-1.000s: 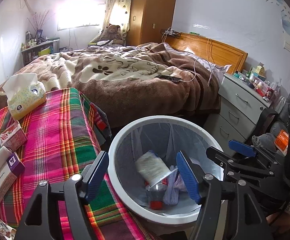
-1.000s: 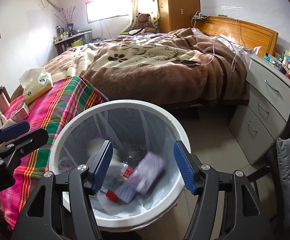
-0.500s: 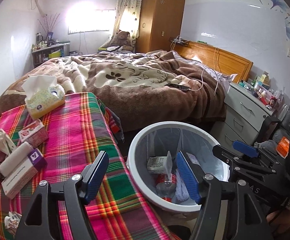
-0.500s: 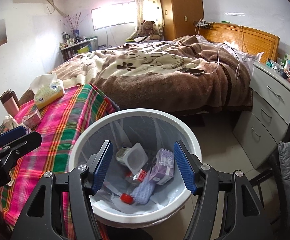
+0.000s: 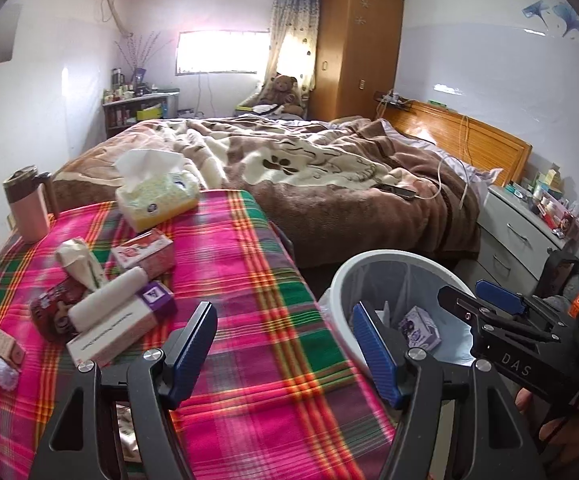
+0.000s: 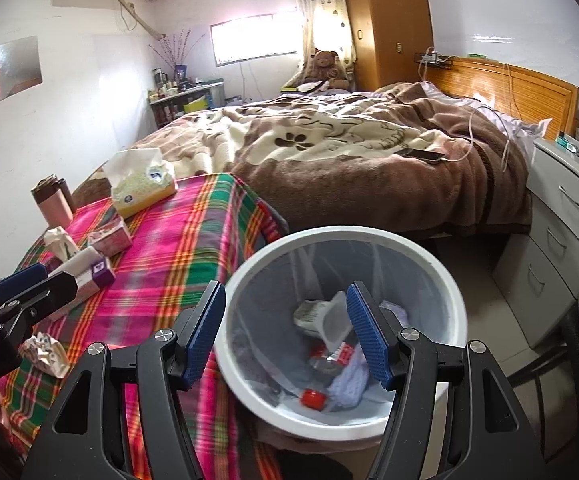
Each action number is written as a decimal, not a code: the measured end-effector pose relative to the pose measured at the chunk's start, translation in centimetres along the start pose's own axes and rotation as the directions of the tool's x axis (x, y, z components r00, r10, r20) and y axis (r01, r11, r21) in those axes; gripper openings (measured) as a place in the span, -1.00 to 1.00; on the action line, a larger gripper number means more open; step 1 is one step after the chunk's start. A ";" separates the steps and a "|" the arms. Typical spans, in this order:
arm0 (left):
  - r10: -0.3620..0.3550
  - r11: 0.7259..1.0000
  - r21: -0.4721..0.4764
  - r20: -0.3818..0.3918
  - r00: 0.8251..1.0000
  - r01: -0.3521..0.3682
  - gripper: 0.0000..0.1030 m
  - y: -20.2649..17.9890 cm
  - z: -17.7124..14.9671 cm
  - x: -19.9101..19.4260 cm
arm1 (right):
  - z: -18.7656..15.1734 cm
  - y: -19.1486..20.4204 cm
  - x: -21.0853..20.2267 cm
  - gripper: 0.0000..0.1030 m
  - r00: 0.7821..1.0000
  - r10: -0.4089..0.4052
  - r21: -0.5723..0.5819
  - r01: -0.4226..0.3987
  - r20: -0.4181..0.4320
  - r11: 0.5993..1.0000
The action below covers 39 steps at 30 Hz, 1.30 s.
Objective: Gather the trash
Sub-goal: 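Withdraw both tools from the bin back toward the plaid cloth, then grasp the white cream box with the right gripper while the left gripper approaches the foam sleeve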
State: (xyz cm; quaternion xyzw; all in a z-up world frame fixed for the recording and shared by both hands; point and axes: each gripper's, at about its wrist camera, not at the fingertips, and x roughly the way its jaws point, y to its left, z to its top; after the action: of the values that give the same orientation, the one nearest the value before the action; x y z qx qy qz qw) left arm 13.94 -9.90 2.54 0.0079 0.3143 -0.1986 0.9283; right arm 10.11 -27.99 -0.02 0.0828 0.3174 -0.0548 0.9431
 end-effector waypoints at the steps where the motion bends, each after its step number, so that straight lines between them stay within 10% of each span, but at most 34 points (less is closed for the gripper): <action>1: 0.011 1.000 -0.011 0.000 1.000 -0.011 0.36 0.8 -0.2 -0.3 | 0.0 0.4 0.1 0.25 1.000 0.007 -0.003 -0.007 0.000 1.000; 14: 0.176 0.972 -0.159 0.001 0.984 -0.173 0.36 11.0 -2.1 -3.4 | -0.3 6.6 1.4 0.26 0.995 0.102 -0.059 -0.101 0.012 0.993; 39: 0.367 0.826 -0.415 -0.116 0.923 -0.381 0.39 27.4 -7.4 -6.4 | -1.2 18.1 7.9 0.27 0.948 0.249 -0.105 -0.274 -0.200 0.956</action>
State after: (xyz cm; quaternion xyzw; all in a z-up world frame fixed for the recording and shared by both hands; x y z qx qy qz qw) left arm 15.30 18.72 -2.65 -0.1323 0.3572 0.0611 0.9226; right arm 18.50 -10.40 -3.50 0.0667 0.3926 0.0999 0.9118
